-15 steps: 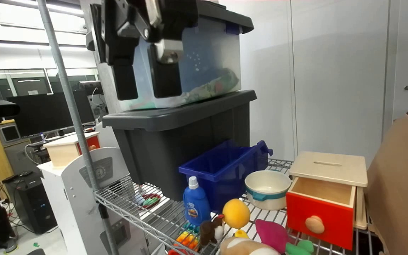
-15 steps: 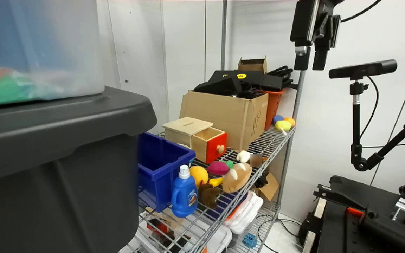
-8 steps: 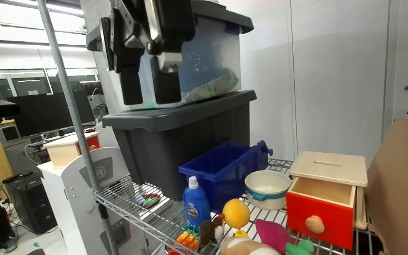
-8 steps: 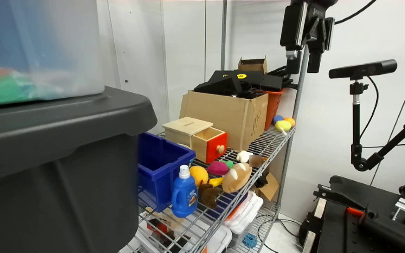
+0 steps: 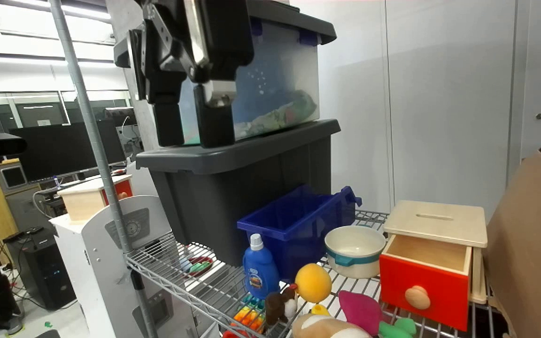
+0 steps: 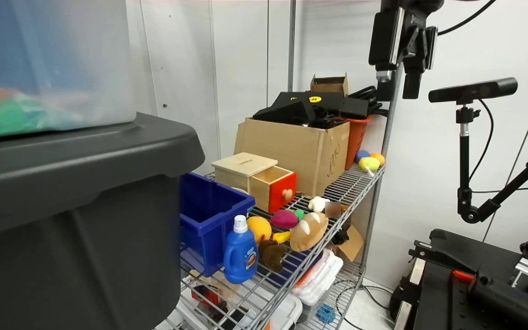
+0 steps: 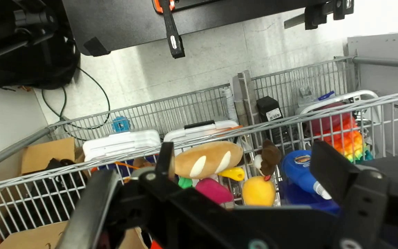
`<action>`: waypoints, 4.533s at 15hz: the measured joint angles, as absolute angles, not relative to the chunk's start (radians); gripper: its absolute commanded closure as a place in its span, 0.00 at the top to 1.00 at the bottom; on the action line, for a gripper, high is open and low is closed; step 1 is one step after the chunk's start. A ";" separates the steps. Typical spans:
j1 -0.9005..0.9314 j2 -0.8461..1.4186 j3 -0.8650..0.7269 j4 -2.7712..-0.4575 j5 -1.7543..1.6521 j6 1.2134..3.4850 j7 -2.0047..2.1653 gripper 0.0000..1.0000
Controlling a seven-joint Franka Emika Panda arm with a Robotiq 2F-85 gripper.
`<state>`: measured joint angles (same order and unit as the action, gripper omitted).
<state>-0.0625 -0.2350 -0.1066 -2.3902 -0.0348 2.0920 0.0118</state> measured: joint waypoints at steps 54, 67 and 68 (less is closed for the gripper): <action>-0.075 -0.072 -0.101 -2.301 -0.053 2.231 -0.200 1.00; -0.060 0.049 -0.078 -2.230 -0.049 2.230 -0.153 1.00; -0.060 0.056 -0.077 -2.231 -0.049 2.230 -0.153 1.00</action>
